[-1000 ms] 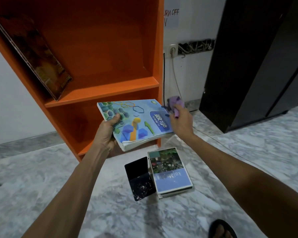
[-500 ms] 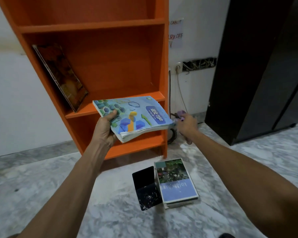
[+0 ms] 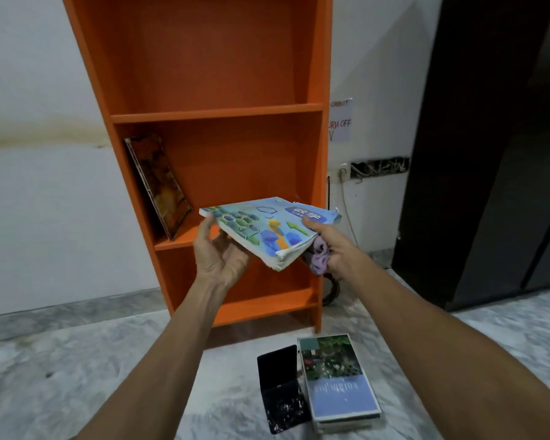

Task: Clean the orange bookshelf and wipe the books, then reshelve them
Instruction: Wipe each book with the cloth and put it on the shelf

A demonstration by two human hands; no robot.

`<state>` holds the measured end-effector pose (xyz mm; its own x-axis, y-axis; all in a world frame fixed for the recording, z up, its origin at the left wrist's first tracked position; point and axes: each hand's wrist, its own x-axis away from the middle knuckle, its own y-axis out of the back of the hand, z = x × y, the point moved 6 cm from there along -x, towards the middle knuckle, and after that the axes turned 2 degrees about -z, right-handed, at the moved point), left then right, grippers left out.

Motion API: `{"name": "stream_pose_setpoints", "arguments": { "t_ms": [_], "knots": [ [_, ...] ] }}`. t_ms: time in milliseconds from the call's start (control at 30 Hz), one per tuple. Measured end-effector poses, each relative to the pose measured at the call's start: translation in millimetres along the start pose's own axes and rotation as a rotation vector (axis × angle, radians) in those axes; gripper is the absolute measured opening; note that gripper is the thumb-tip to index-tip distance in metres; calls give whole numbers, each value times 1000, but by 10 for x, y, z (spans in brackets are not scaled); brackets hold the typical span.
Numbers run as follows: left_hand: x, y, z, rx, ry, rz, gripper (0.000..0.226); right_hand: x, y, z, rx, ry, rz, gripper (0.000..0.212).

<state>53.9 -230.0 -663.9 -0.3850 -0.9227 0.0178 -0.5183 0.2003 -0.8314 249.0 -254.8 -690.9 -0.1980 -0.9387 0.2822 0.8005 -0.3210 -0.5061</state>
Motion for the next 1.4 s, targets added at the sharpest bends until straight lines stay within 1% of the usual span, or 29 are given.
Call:
{"name": "stream_pose_setpoints", "arguments": {
  "t_ms": [33, 67, 100, 167, 233, 300, 367, 433, 533, 600, 633, 667, 700, 733, 767, 833, 900, 933, 1000, 1067, 1133, 1233, 1333, 1400],
  "knots": [
    [3, 32, -101, 18, 26, 18, 74, -1, -11, 65, 12, 6, 28, 54],
    [4, 37, -190, -12, 37, 32, 85, 36, -23, 123, 30, 11, 57, 58],
    [11, 32, -261, -93, 64, 36, 91, 74, -56, 169, 37, 10, 101, 58],
    [-1, -25, -358, -286, 118, 65, 92, 130, -132, 236, 67, -13, 175, 51],
    [-3, -145, -416, -382, 145, 71, 75, 147, -192, 307, 142, -47, 212, 50],
    [-13, -290, -504, -483, 110, 52, 54, 143, -260, 393, 255, -76, 222, 51],
    [-87, -367, -563, -594, 109, 37, 34, 117, -353, 498, 355, -70, 249, 48],
    [-168, -379, -600, -650, 145, -6, 33, 100, -441, 622, 438, -30, 228, 42],
    [-307, -435, -723, -733, 114, -67, 26, -108, -486, 813, 526, 79, 42, 42],
    [-398, -525, -810, -775, 28, -90, 22, -304, -447, 984, 577, 280, -153, 40],
    [-453, -569, -864, -795, -25, -110, 20, -368, -430, 1074, 631, 406, -258, 44],
    [-535, -602, -931, -803, -73, -132, 19, -405, -461, 1152, 681, 520, -325, 51],
    [-605, -630, -982, -818, -116, -154, 22, -402, -501, 1191, 702, 598, -335, 53],
    [-687, -646, -1035, -845, -158, -176, 26, -379, -582, 1195, 712, 645, -292, 53],
    [-785, -642, -1099, -886, -200, -206, 28, -373, -697, 1184, 733, 661, -209, 51],
    [-923, -618, -1190, -999, -289, -274, 22, -353, -942, 1099, 825, 620, -44, 49],
    [-999, -602, -1249, -1116, -375, -323, 17, -340, -1160, 925, 956, 494, 88, 58],
    [-1041, -589, -1276, -1162, -424, -338, 18, -354, -1244, 808, 1029, 422, 139, 66],
    [-1139, -550, -1369, -1251, -522, -373, 26, -427, -1428, 584, 1177, 364, 206, 72],
    [-1237, -514, -1457, -1334, -595, -384, 32, -607, -1553, 418, 1277, 393, 188, 74],
    [-1317, -476, -1513, -1401, -642, -380, 33, -800, -1651, 302, 1351, 406, 115, 66],
    [-1462, -281, -1655, -1444, -680, -446, 34, -1108, -1901, 106, 1500, 446, 34, 53],
    [-1579, -95, -1797, -1468, -680, -466, 27, -1334, -2116, -37, 1552, 458, -23, 44],
    [-1668, 16, -1909, -1508, -687, -496, 30, -1486, -2245, -127, 1592, 471, -51, 31]
  ]
}}
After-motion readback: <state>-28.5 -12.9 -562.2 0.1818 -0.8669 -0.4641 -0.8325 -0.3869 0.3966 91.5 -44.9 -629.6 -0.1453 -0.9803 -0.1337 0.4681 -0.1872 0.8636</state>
